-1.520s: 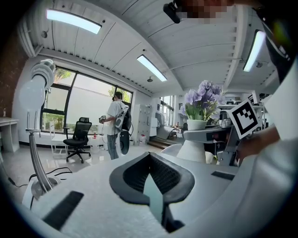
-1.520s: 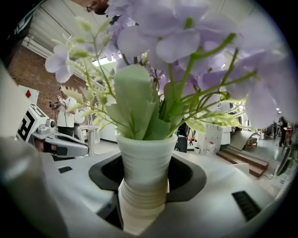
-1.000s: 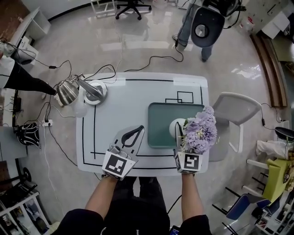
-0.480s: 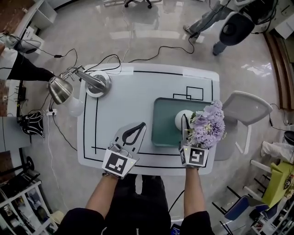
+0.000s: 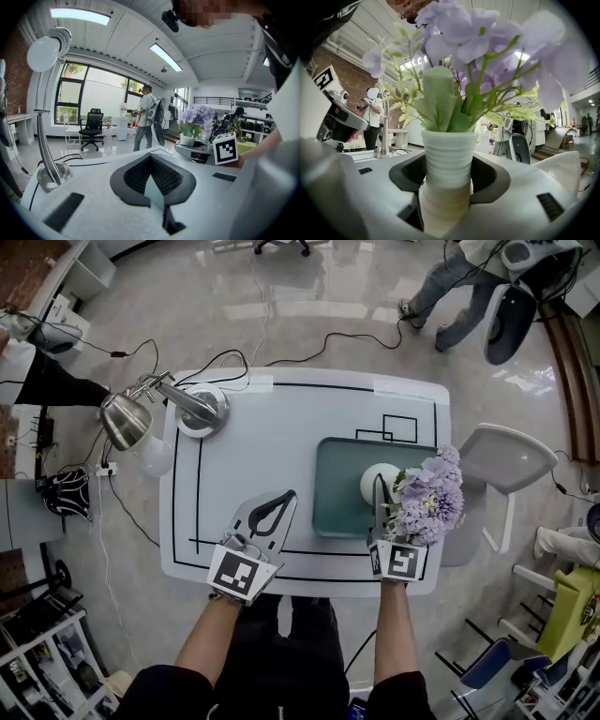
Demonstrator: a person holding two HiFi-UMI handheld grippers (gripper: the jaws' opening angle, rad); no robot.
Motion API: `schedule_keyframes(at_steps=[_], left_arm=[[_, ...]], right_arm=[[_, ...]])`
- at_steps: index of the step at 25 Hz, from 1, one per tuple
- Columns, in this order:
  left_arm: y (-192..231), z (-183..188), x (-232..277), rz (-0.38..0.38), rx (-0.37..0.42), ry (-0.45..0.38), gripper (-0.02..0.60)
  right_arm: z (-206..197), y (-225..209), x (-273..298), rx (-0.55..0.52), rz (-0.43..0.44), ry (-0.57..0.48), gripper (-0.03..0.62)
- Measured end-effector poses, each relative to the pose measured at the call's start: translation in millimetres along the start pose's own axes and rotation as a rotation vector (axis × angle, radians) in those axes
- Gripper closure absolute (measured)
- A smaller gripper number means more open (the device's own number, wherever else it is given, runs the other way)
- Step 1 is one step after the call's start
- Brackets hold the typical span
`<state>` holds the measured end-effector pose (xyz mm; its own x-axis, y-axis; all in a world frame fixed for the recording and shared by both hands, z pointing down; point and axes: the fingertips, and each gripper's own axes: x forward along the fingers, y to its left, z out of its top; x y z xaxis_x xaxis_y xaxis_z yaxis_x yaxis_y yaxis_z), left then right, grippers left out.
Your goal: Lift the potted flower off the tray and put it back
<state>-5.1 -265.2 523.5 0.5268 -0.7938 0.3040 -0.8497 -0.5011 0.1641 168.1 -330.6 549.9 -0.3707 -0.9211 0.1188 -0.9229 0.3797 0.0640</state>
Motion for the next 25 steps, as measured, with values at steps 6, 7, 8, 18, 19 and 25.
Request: schedule_keyframes(at_steps=[6, 7, 8, 18, 19, 25], left_arm=[[0, -1, -5, -0.006, -0.001, 0.000, 0.581], [-1, 0, -5, -0.011, -0.001, -0.001, 0.581], [-3, 0, -6, -0.017, -0.001, -0.002, 0.581], [-13, 19, -26, -0.062, 0.053, -0.063, 0.581], [-16, 20, -30, -0.074, 0.060, -0.071, 0.581], [-31, 36, -59, -0.125, 0.079, -0.110, 0.581]], right_arm=[[1, -1, -12, 0.031, -0.004, -0.009, 0.310], [1, -2, -16, 0.029, -0.011, -0.007, 0.307], [1, -2, -19, 0.029, -0.020, -0.004, 0.307], [26, 32, -99, 0.094, -0.077, 0.007, 0.309], [32, 40, -106, 0.096, -0.071, 0.017, 0.310], [72, 93, -133, 0.032, -0.030, 0.068, 0.498]])
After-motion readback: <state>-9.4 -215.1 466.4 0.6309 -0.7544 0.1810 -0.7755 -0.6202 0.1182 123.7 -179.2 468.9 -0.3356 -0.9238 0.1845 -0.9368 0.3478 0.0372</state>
